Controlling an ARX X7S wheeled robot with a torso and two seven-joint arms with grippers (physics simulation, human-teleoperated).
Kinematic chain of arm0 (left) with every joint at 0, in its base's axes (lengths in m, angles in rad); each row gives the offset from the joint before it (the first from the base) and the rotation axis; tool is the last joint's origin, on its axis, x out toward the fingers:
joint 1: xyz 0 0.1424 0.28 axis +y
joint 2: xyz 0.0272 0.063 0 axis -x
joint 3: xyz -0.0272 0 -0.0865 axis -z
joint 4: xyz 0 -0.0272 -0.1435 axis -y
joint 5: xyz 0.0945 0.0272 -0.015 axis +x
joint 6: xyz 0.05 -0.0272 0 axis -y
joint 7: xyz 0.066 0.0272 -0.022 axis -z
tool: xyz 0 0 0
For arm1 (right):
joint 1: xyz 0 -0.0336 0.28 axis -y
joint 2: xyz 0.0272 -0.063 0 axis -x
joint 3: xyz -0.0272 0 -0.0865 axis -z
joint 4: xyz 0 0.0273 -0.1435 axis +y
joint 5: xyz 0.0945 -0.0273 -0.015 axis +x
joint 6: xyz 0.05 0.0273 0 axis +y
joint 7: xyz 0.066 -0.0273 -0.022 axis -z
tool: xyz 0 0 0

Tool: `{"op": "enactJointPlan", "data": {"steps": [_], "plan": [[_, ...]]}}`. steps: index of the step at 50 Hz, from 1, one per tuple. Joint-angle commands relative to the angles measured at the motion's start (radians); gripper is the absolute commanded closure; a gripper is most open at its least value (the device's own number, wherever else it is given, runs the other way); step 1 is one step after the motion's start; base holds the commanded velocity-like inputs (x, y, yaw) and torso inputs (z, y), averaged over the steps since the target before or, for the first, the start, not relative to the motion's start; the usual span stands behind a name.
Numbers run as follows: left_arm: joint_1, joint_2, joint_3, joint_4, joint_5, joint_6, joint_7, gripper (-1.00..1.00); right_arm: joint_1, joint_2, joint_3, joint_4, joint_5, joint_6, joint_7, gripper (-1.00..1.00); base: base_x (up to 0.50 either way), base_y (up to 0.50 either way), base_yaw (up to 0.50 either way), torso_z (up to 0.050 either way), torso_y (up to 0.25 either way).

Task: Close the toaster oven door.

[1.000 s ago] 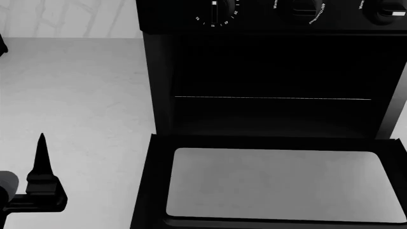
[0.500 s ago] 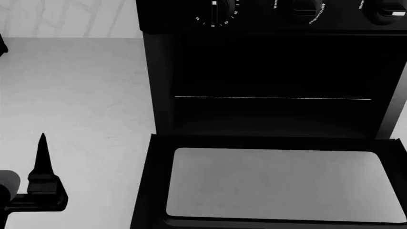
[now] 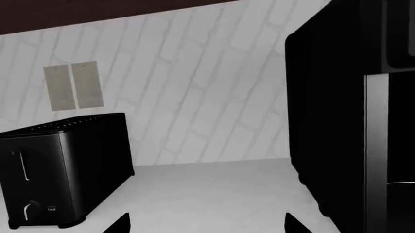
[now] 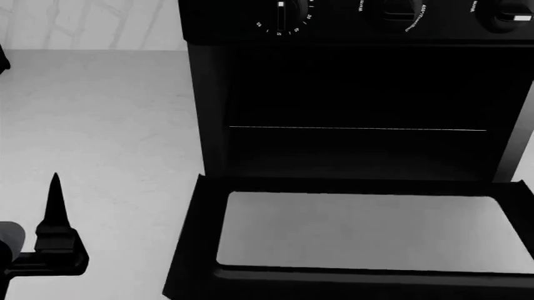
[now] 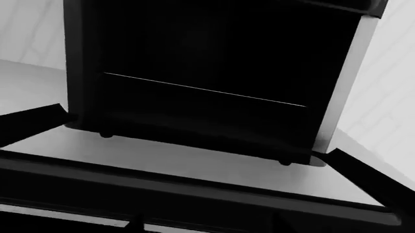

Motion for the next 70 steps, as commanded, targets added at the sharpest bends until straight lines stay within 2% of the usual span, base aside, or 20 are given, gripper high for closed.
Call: {"op": "enactJointPlan", "data": {"steps": [1, 11, 29, 49, 70], "plan": [[-0.006, -0.002, 0.003, 0.000, -0.002, 0.001, 0.003, -1.00, 0.108, 0.003, -0.009, -0.034, -0.012, 0.076, -0.037, -1.00, 0.02, 0.00, 0.01, 0.000, 0.000], [-0.005, -0.005, 0.003, 0.007, -0.007, -0.002, -0.002, -1.00, 0.178, 0.010, -0.028, -0.066, -0.007, 0.140, -0.034, -1.00, 0.00, 0.00, 0.00, 0.000, 0.000], [0.001, -0.012, -0.006, 0.004, -0.019, 0.006, -0.008, -1.00, 0.308, 0.007, -0.054, 0.004, 0.022, 0.201, -0.052, -1.00, 0.00, 0.00, 0.00, 0.000, 0.000], [0.005, -0.019, -0.015, 0.007, -0.031, 0.007, -0.016, -1.00, 0.530, -0.015, -0.069, 0.193, 0.078, 0.276, -0.101, -1.00, 0.00, 0.00, 0.00, 0.000, 0.000], [0.010, -0.027, -0.027, -0.007, -0.041, 0.023, -0.021, -1.00, 0.702, -0.036, -0.091, 0.414, 0.100, 0.280, -0.140, -1.00, 0.00, 0.00, 0.00, 0.000, 0.000]]}}
